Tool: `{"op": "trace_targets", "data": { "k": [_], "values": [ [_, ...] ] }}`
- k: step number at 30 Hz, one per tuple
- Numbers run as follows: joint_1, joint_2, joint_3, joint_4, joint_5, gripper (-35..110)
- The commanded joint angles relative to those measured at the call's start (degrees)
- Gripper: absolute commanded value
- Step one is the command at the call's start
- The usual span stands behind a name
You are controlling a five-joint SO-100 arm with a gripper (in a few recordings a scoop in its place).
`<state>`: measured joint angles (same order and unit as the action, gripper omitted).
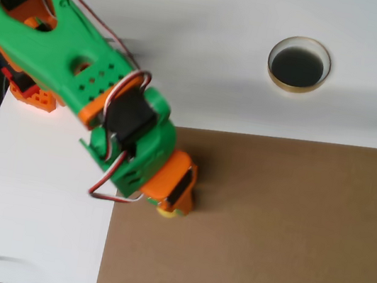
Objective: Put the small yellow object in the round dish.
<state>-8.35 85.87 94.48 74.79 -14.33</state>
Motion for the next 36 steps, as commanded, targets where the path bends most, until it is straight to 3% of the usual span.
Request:
{"op": "trace_targets", "data": {
  "k": [1, 20, 36],
  "values": [
    [-4.7, 1.9, -5.2, 2.5, -1.8, 0],
    [-29.4, 0.4, -8.2, 6.2, -8.8, 0],
    [-44.3, -6.0, -21.0, 5.6, -4.3, -1]
  ]
}}
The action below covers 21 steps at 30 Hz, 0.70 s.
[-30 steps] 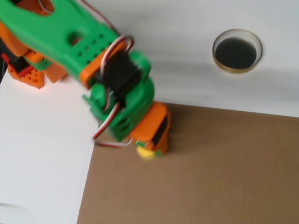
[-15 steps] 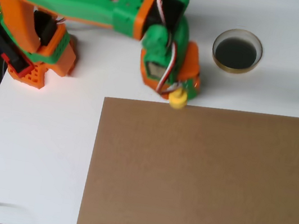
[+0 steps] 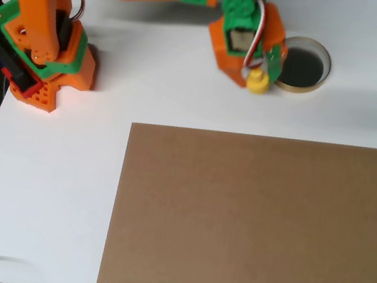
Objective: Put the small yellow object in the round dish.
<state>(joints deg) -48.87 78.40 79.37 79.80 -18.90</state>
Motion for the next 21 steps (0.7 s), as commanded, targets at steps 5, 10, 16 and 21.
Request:
{"op": "trace_targets", "data": {
  "k": [5, 10, 16, 21],
  "values": [
    [-6.8, -0.2, -9.0, 0.5, 1.8, -1],
    [-8.2, -1.7, -10.0, -1.1, 2.5, -1],
    [-8.3, -7.3, -15.8, -2.4, 3.5, -1],
    [-8.1, -13.4, -22.2, -2.5, 4.1, -1]
  ]
}}
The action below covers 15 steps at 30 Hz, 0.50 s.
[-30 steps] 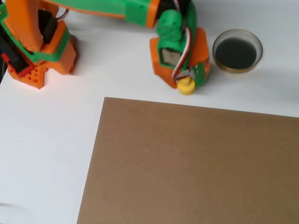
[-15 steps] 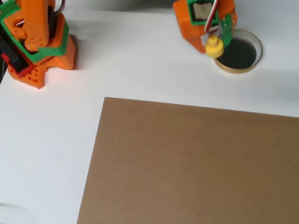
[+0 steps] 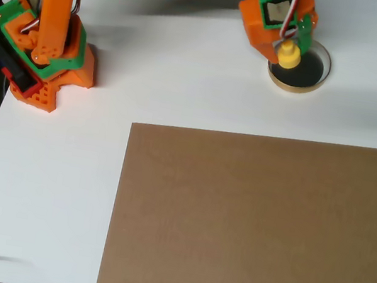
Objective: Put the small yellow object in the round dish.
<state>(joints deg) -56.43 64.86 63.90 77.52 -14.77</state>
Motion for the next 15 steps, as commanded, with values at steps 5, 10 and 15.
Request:
{"op": "trace_targets", "data": {
  "k": [5, 10, 15],
  "values": [
    [-1.0, -3.3, -9.5, -1.4, 1.3, -1],
    [-2.6, -6.8, -12.1, -1.8, 3.6, -1],
    [-3.2, -8.8, -12.1, -2.6, 4.6, -1]
  ]
}}
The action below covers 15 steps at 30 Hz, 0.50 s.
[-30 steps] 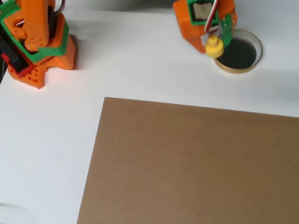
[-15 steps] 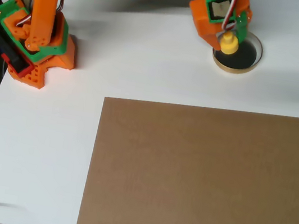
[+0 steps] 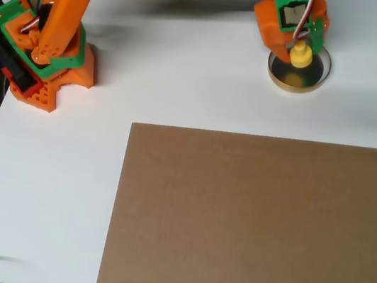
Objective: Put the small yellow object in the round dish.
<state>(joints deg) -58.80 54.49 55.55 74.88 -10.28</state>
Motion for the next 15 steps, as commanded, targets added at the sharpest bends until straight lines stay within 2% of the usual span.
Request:
{"op": "trace_targets", "data": {
  "k": [1, 11, 15],
  "values": [
    [-0.8, 1.4, -3.8, 0.0, 0.2, -1],
    [-2.0, -0.4, -3.6, 0.3, 1.0, 0],
    [-2.5, -0.4, -4.0, 1.1, 0.3, 12]
  ]
}}
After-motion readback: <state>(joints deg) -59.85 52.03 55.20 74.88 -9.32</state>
